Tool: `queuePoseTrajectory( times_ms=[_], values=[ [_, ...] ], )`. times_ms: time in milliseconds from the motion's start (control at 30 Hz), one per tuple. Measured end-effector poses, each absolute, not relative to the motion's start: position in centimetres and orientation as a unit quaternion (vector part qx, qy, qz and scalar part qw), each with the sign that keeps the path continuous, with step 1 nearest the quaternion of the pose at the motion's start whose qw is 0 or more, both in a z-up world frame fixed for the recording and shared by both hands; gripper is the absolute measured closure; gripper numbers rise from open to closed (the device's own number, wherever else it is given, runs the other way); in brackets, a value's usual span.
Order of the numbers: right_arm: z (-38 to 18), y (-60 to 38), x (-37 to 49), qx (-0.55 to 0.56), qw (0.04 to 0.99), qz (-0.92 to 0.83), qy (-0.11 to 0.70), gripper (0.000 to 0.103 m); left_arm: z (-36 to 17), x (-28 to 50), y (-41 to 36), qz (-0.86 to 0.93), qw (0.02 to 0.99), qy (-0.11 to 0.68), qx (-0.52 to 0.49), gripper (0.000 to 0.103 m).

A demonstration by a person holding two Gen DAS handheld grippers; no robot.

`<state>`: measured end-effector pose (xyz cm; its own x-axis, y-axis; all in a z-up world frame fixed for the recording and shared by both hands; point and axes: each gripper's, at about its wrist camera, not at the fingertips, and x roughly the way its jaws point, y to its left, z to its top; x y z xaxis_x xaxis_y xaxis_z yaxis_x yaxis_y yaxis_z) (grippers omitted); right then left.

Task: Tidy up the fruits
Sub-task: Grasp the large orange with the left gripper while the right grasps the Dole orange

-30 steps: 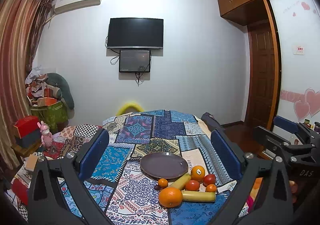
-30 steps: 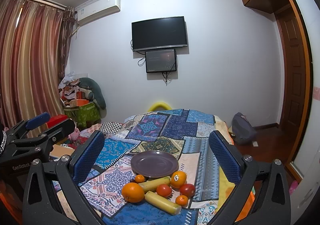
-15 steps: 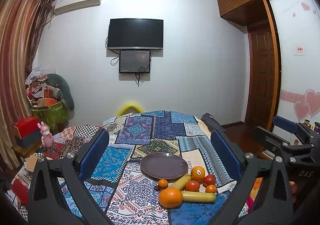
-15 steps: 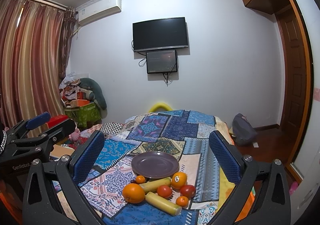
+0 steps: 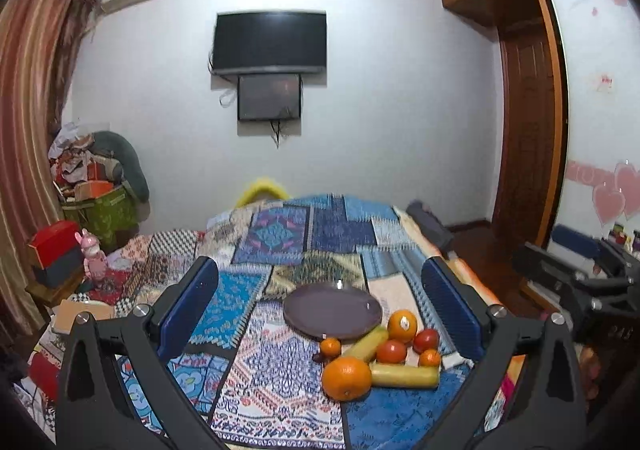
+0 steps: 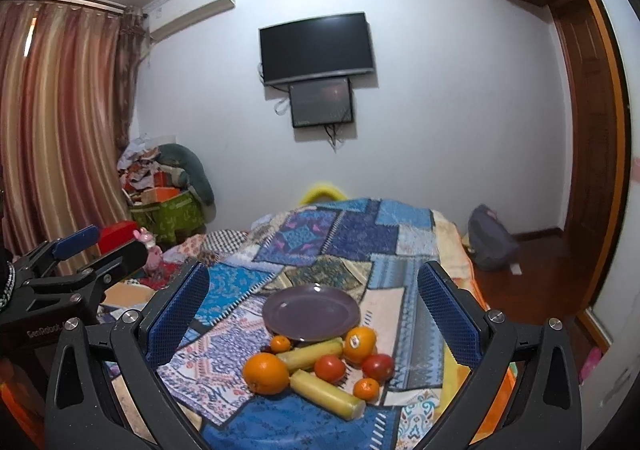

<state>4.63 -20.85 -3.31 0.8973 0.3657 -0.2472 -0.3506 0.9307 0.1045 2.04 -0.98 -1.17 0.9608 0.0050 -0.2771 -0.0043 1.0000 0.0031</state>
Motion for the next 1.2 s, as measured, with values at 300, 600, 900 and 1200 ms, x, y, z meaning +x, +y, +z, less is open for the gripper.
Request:
queuePoseTrajectory(
  times_ms=[300, 600, 900, 1200],
  values=[
    [-7.5, -21.7, 8.8, 0.013, 0.961, 0.167, 0.22, 0.016, -6.0, 7.0, -1.6, -0.021, 0.969, 0.245, 0.002, 0.021],
    [-11.3, -22.1, 12.0, 0.008, 0.938, 0.181, 0.295, 0.039, -11.6, 11.9, -1.9, -0.049, 0.938, 0.342, -0.019, 0.026],
    [-14.5, -22.0, 14.5, 0.016, 0.915, 0.2, 0.35, 0.047, -16.6, 15.5, -2.7, -0.051, 0.912, 0.407, -0.018, 0.026],
    [-16.2, -22.3, 16.2, 0.026, 0.901, 0.207, 0.381, 0.047, -20.6, 17.3, -3.2, -0.051, 0.89, 0.453, -0.023, 0.025]
  ],
)
